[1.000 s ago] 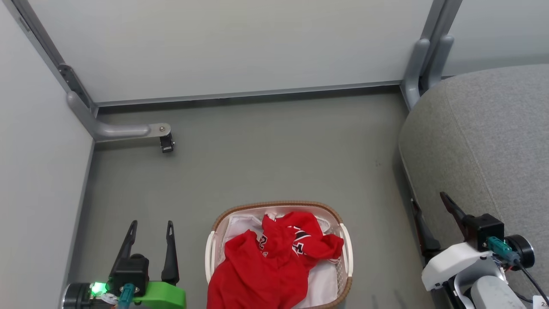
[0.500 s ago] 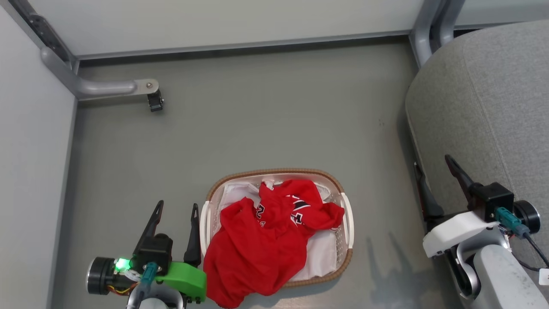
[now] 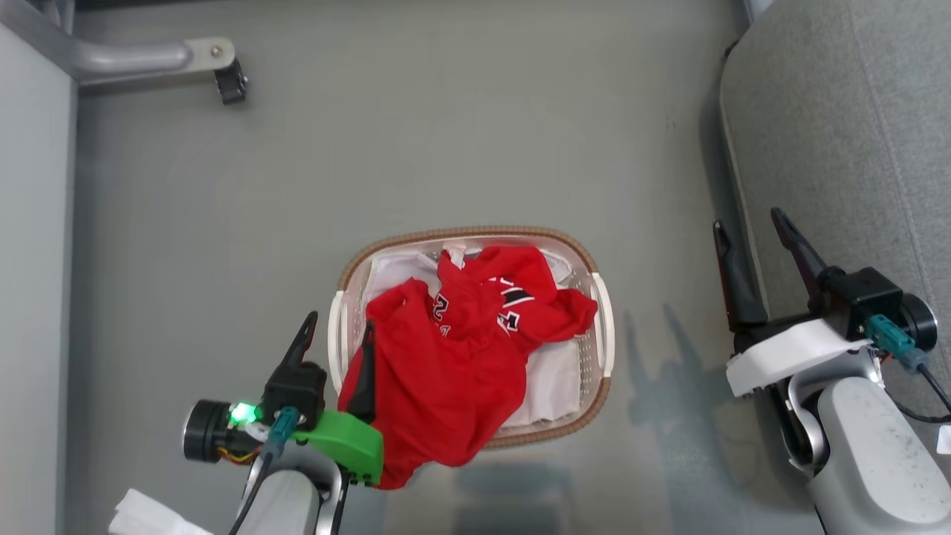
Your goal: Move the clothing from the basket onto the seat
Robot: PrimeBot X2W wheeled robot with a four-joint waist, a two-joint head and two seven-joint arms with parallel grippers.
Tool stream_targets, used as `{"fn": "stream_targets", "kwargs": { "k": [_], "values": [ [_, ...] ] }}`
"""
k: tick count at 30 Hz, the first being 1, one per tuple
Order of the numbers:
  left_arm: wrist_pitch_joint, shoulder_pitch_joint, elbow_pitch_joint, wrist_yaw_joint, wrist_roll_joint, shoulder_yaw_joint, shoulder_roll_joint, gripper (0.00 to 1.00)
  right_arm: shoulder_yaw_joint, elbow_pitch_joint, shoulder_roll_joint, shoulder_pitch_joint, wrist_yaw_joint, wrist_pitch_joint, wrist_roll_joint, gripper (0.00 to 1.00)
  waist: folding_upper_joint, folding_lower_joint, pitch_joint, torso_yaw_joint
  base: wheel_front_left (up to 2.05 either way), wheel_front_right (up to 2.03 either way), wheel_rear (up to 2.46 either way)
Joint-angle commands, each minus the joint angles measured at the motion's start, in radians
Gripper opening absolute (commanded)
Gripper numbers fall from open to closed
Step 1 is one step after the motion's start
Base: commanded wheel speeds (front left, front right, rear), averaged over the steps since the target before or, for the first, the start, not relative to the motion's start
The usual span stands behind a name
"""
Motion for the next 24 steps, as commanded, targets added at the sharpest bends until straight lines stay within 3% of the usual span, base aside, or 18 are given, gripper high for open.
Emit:
{"fn": "stream_targets", "kwargs": {
  "k": [1,15,24],
  "values": [
    [-0.001,-0.03,0.004,-0.001,0.0,-0.009,0.002,1.0,0.001,-0.007,0.002,-0.017,0.0,-0.004,0.006,1.0,0.0,0.0,0.055,-0.009,0.0,0.0,0.0],
    [-0.001,-0.137,0.061,-0.005,0.011,-0.089,0.002,1.0,0.039,-0.054,0.019,-0.088,0.0,-0.003,0.013,1.0,0.0,0.0,0.193,-0.037,0.0,0.0,0.0],
    [-0.001,-0.215,0.203,-0.014,-0.008,-0.136,0.003,1.0,0.06,-0.069,0.029,-0.125,0.0,-0.003,0.021,1.0,0.0,0.0,0.261,-0.069,0.0,0.0,0.0]
  ]
}}
